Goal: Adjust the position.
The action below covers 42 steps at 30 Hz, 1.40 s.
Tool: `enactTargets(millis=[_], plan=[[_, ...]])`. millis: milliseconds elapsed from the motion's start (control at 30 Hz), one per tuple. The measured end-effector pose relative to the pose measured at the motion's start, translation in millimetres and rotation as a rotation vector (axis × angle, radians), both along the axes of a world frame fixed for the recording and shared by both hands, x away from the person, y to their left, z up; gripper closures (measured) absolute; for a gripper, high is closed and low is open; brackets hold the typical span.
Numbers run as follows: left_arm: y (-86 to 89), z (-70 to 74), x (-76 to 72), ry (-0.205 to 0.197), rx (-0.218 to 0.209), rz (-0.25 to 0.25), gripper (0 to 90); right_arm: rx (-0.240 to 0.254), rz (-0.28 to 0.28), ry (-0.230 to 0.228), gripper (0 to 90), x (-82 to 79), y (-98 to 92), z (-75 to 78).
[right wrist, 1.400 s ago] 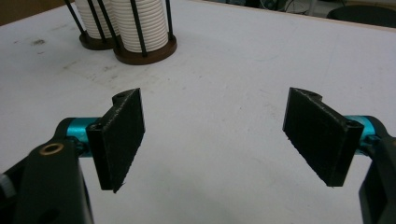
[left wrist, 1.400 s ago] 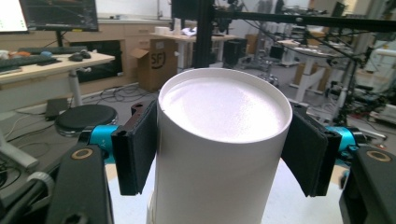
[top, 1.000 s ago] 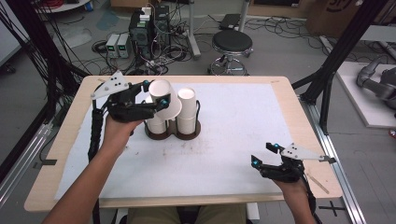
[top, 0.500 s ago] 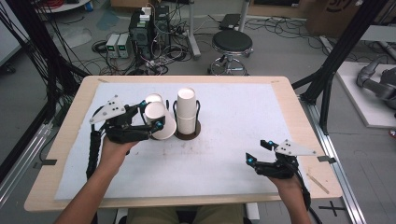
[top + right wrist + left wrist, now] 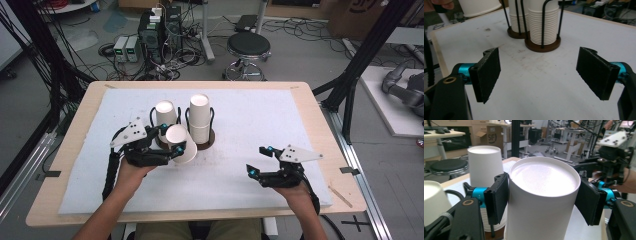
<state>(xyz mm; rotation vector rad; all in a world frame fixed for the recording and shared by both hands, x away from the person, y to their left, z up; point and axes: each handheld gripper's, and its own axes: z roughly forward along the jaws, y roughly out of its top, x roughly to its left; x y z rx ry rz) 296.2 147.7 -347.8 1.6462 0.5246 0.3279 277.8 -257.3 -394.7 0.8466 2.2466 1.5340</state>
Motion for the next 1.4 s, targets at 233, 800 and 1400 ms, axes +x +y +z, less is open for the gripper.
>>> enactTargets(millis=[233,800,1400], plan=[[-10.0,-11.3,-0.8,0.007,0.019,-0.047,32.2,-0.01,0.121,-0.01,19.7,16.7,31.0,7.5],[-42.3,-15.4,-5.7,0.031,0.049,-0.151,32.3,-0.021,0.32,-0.016,19.7,19.6,78.9,2.9],[-66.4,-9.8,-7.7,0.061,0.023,-0.268,32.9,-0.001,0.404,-0.018,19.7,13.0,88.7,2.3]])
